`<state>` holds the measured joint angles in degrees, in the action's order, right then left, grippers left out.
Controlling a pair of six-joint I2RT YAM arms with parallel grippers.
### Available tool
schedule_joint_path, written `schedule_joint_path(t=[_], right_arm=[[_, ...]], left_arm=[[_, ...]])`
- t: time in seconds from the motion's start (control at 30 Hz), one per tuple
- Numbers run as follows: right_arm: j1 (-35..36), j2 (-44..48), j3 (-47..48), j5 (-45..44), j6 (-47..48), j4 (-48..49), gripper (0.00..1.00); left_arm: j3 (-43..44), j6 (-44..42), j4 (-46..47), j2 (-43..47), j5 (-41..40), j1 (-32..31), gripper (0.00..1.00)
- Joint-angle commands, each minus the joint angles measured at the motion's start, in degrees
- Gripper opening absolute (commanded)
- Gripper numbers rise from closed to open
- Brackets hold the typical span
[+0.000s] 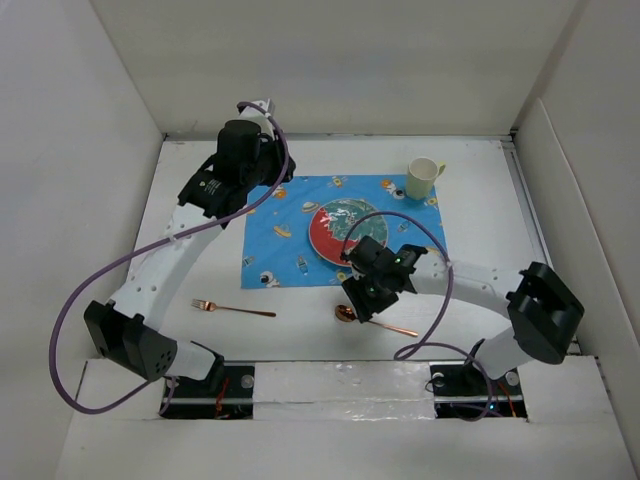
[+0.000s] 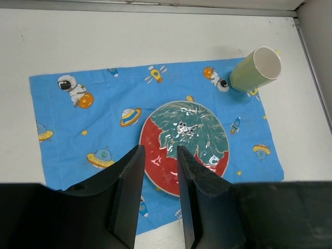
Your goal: Set the dinner table for one person
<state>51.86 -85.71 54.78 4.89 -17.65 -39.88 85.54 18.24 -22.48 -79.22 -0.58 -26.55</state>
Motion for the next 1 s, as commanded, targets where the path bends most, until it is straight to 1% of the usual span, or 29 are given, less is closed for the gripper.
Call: schedule_joint_path(t=[0.0, 0.17, 0.3, 0.37, 0.4, 0.43, 0.47, 0.53, 0.6, 0.63, 0.67, 0.77, 0.83, 0.9, 0.93, 0.97], right_arm=[[0.6, -2.3, 0.8, -2.1, 1.1, 1.0, 0.57], [1.8, -6.7, 1.1, -2.5, 0.9, 1.6, 0.55], [3.0, -10.3, 2.1, -4.5, -1.3, 1.0, 0.51], [3.9, -11.8, 2.8, -8.1, -4.0, 1.0, 0.47], [5.0, -12.3, 3.0, -9.3, -5.5, 0.9, 0.42], [5.7, -12.5, 3.1, -10.0, -6.2, 1.5, 0.33], [6.3, -13.2, 3.2, -11.5, -8.1, 1.8, 0.29], [8.3, -14.0, 3.5, -12.9, -9.7, 2.7, 0.16], [9.8, -15.2, 3.7, -13.8, -10.5, 3.5, 0.11], [10.5, -15.5, 3.7, -13.8, -10.5, 4.7, 0.04], [11.3, -16.0, 3.8, -13.1, -10.2, 5.1, 0.01], [11.9, -15.8, 5.1, -13.0, -10.1, 5.1, 0.00], [11.9, -13.2, 6.3, -13.9, -10.1, 3.4, 0.00], [9.8, -10.8, 8.8, -15.5, -9.6, 1.6, 0.00], [8.4, -8.2, 10.0, -15.7, -9.3, -0.4, 0.00], [5.0, -6.9, 11.7, -15.5, -8.2, -1.0, 0.00]], left_arm=[[1.6, -1.1, 0.1, 1.6, -1.5, 0.0, 0.29], [1.0, -1.0, -0.5, 2.8, -2.8, 0.0, 0.29], [0.2, -0.8, -0.4, 3.6, -3.6, 0.0, 0.29], [-0.4, -0.7, -0.3, 4.0, -4.0, 0.0, 0.29], [-0.6, -0.6, -0.4, 4.2, -4.0, 0.0, 0.29], [-1.0, -0.3, -0.2, 4.3, -4.2, 0.0, 0.29], [-1.2, -0.2, 0.0, 4.7, -4.1, 0.0, 0.29], [-1.8, 0.0, 0.2, 4.9, -4.1, 0.0, 0.29], [-2.0, 0.0, 0.2, 5.2, -4.1, 0.0, 0.29], [-2.4, 0.0, 0.2, 5.4, -4.3, 0.0, 0.29], [-2.5, 0.0, 0.2, 5.4, -4.3, 0.0, 0.29], [-3.3, -0.1, 0.2, 5.8, -4.5, 0.0, 0.29], [-4.1, 0.0, 0.2, 6.1, -4.6, 0.0, 0.29], [-4.6, 0.0, 0.2, 6.4, -4.6, 0.0, 0.29], [-5.2, 0.0, 0.1, 6.4, -4.5, 0.0, 0.29], [-5.4, 0.0, 0.2, 6.5, -4.4, 0.0, 0.29]])
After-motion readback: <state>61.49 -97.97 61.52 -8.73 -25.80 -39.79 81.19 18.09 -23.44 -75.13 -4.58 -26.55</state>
